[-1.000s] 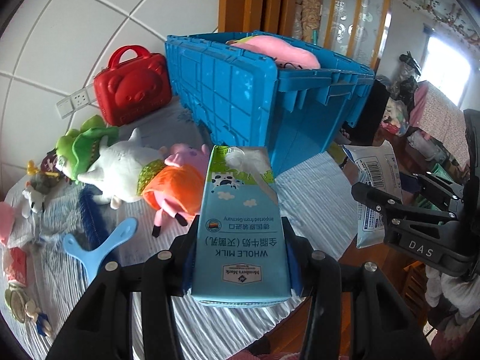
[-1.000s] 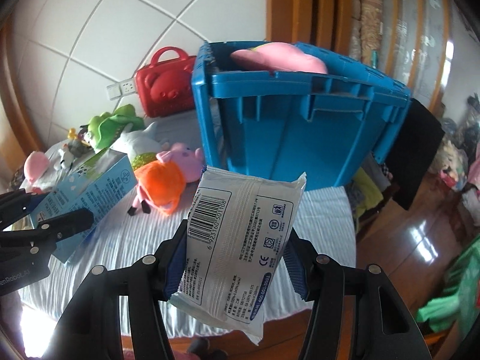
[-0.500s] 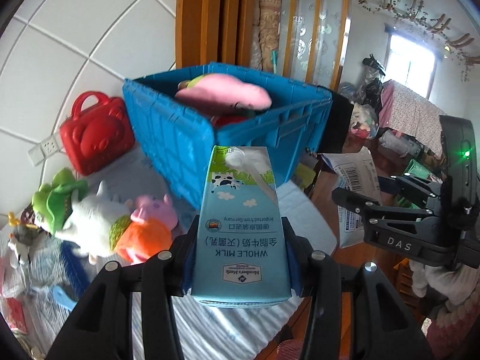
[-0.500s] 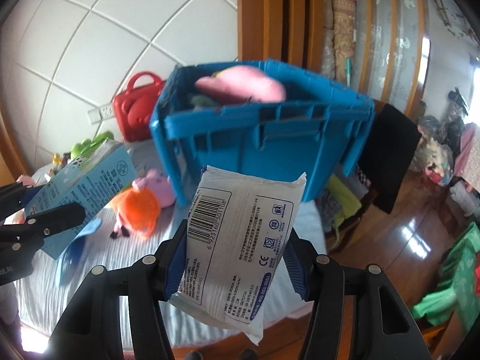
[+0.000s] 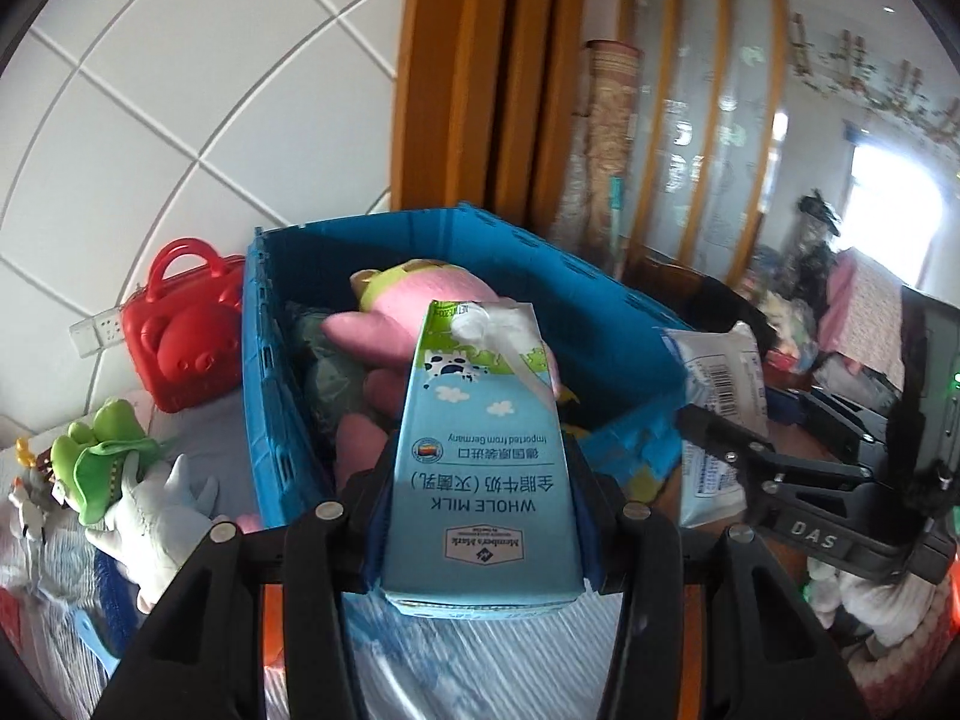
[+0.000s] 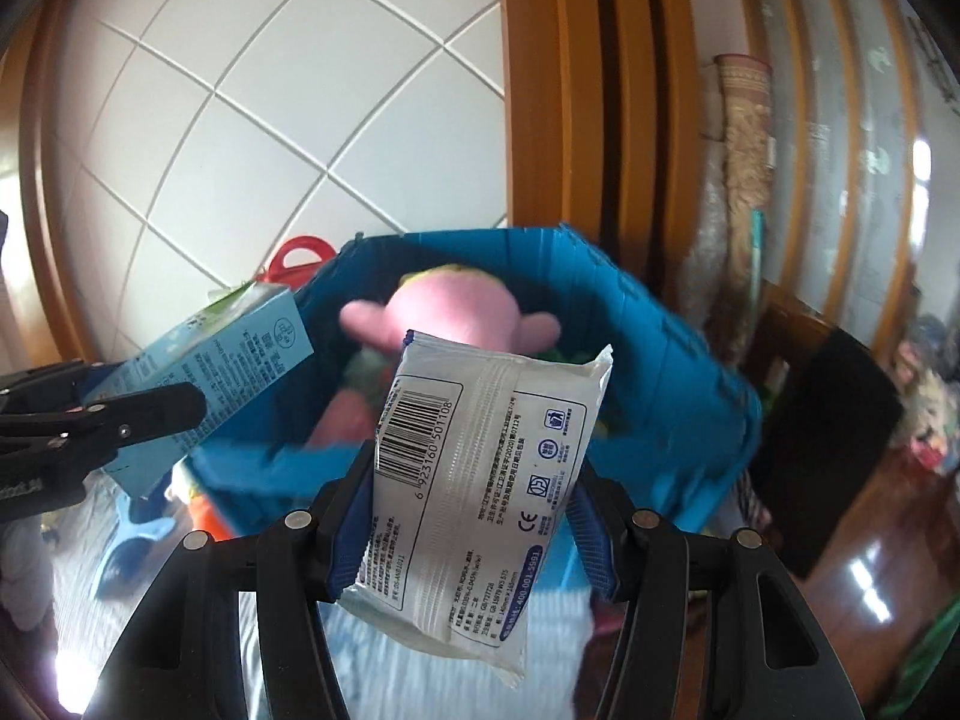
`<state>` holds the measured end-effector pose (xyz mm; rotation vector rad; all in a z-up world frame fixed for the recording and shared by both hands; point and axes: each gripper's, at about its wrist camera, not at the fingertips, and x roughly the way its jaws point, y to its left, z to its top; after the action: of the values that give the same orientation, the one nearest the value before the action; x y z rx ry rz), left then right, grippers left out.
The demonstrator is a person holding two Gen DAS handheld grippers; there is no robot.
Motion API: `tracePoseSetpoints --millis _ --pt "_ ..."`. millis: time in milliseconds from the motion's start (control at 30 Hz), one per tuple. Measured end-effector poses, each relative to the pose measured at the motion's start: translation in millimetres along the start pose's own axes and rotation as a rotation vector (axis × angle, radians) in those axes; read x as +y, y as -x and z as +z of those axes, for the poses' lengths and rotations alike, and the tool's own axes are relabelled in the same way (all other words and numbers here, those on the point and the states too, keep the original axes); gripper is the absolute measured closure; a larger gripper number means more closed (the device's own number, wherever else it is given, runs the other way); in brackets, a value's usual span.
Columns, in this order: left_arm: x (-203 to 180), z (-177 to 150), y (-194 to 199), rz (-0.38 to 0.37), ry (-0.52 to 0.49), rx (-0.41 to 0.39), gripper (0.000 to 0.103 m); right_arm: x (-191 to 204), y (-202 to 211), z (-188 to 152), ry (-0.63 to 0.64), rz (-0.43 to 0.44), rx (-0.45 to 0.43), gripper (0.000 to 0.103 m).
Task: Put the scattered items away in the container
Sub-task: 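Carry the milk carton and wipes packet with both tools over the blue crate, then lower both items into the crate and open both tools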
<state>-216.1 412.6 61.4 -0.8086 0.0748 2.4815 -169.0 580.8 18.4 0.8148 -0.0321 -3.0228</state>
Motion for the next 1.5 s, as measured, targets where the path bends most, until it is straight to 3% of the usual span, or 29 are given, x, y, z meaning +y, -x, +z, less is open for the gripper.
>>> tracePoseSetpoints --millis 200,367,700,967,1133,1333,1500 --pt "8 31 -54 0.134 0.07 0.058 0.056 -50 -50 36 -0.006 0.079 -0.005 0.046" --pt "21 40 -96 0.218 0.123 0.165 0.056 -67 -99 56 0.012 0.093 0.069 0.046" --pt "29 25 -173 0.223 0.169 0.398 0.056 -81 -176 64 0.048 0.062 0.292 0.045" --pt "36 20 -192 0.223 0.213 0.531 0.056 -75 -196 64 0.097 0.066 0.364 0.042" --pt "33 25 -185 0.25 0.189 0.475 0.054 -72 -199 64 0.122 0.058 0.38 0.037" --pt "33 25 -179 0.263 0.184 0.448 0.054 -72 -196 67 0.12 0.059 0.367 0.022" --pt "33 27 -168 0.268 0.186 0.406 0.054 -69 -193 70 0.122 0.055 0.36 0.02"
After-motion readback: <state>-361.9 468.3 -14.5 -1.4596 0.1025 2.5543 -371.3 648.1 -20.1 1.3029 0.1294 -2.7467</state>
